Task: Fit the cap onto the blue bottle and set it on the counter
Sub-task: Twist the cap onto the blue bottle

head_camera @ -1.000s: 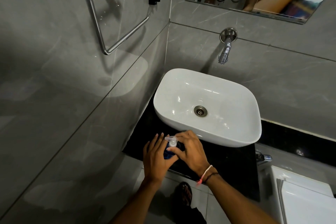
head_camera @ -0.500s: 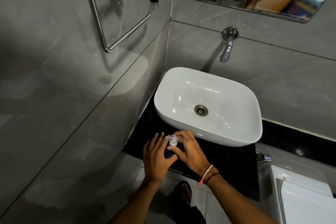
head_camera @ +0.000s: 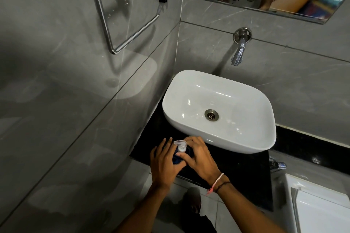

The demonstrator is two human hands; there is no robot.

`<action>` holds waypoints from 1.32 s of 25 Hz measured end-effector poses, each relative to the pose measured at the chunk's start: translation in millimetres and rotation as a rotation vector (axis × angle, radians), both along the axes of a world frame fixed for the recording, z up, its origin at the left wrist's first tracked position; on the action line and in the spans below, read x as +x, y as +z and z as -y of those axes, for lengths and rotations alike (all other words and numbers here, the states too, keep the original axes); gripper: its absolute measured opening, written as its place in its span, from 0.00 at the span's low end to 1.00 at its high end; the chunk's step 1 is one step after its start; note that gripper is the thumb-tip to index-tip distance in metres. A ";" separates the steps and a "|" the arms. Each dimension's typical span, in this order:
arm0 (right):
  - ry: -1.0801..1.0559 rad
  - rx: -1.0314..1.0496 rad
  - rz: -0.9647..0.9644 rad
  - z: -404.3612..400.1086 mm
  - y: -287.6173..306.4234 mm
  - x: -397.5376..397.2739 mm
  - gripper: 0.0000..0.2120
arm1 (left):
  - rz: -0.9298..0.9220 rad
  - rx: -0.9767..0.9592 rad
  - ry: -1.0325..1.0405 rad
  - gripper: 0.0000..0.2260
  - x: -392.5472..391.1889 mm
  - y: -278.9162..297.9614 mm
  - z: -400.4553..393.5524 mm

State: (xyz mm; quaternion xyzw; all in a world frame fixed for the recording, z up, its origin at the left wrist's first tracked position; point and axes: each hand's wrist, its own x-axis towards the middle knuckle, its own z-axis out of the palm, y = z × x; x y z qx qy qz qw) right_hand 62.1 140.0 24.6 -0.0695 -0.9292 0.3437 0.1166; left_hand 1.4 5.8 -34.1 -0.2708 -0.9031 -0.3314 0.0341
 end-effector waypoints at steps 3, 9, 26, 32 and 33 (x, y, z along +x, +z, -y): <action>0.157 0.069 0.014 -10.2 13.7 2.8 0.34 | 0.010 0.010 0.023 0.28 2.0 -0.9 -1.8; 0.387 0.425 0.014 -22.7 45.6 -11.6 0.15 | -0.023 0.064 0.050 0.33 4.9 1.0 -1.4; 0.072 0.552 0.303 -15.9 60.0 -9.7 0.29 | -0.013 0.044 0.046 0.31 5.6 -3.0 -2.2; 0.151 0.284 0.251 -18.2 66.5 5.5 0.12 | -0.028 0.066 0.045 0.32 3.9 -5.4 -2.7; 0.139 0.242 0.203 -21.4 67.3 5.4 0.15 | -0.036 0.060 0.048 0.32 3.6 -5.2 -2.6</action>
